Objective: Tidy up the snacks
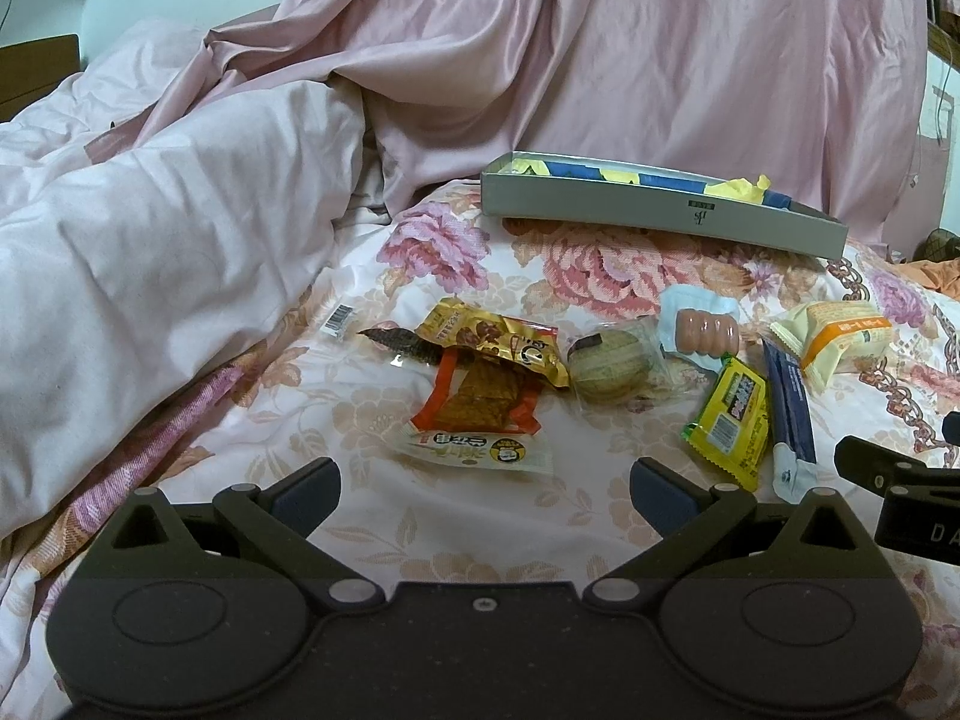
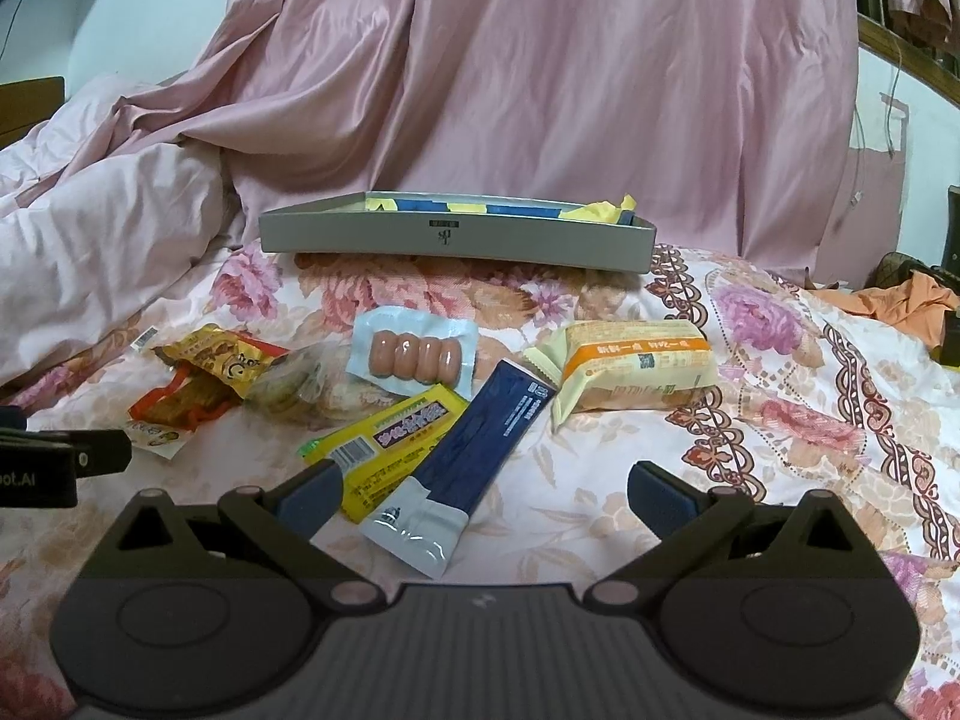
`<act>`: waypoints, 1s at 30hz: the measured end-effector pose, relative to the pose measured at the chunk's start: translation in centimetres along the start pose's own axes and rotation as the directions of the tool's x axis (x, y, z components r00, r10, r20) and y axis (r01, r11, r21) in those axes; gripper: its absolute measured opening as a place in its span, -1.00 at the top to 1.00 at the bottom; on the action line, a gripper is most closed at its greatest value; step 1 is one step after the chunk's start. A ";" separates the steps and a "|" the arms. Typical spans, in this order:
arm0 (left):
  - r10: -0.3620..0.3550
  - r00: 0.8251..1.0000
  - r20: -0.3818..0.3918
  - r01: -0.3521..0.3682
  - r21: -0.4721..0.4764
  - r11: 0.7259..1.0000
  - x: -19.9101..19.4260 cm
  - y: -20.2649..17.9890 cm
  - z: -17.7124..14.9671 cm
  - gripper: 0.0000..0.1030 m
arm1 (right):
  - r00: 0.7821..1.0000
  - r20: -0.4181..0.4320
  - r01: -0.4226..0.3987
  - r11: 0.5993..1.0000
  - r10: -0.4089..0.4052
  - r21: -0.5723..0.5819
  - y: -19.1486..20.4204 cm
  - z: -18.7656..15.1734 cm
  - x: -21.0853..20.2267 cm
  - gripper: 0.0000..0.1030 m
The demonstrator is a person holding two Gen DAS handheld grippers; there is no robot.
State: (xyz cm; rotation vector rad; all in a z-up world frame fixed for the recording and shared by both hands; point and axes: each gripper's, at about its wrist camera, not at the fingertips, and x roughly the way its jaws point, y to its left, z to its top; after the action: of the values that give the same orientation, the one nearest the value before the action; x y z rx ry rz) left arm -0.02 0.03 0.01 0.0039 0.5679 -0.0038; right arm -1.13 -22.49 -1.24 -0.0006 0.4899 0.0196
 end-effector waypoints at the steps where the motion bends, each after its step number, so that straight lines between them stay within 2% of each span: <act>1: -0.001 1.000 0.000 0.001 0.000 1.000 0.0 0.0 0.0 -0.99 | 1.000 0.000 0.001 1.000 -0.001 0.000 0.0 0.0 0.0 -0.99; 19: 0.007 1.000 -0.026 -0.007 -0.004 1.000 1.1 0.1 -0.5 -0.99 | 0.999 -0.036 -0.013 1.000 0.013 -0.003 -0.1 -0.1 0.8 -0.99; 25: 0.007 1.000 -0.008 -0.007 -0.004 1.000 2.3 0.5 0.3 -0.99 | 0.998 -0.050 -0.046 0.998 0.044 -0.051 0.0 0.1 2.0 -0.99; 30: 0.010 1.000 0.011 -0.010 0.040 0.999 4.5 0.4 1.3 -0.98 | 0.995 -0.080 -0.070 0.997 0.066 -0.045 -0.3 0.6 3.9 -0.99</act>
State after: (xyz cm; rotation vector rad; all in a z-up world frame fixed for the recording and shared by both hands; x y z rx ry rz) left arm 4.50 0.40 -1.32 0.0460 0.5568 -0.0056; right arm 2.57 -22.72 -2.56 -0.0313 0.5681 0.0983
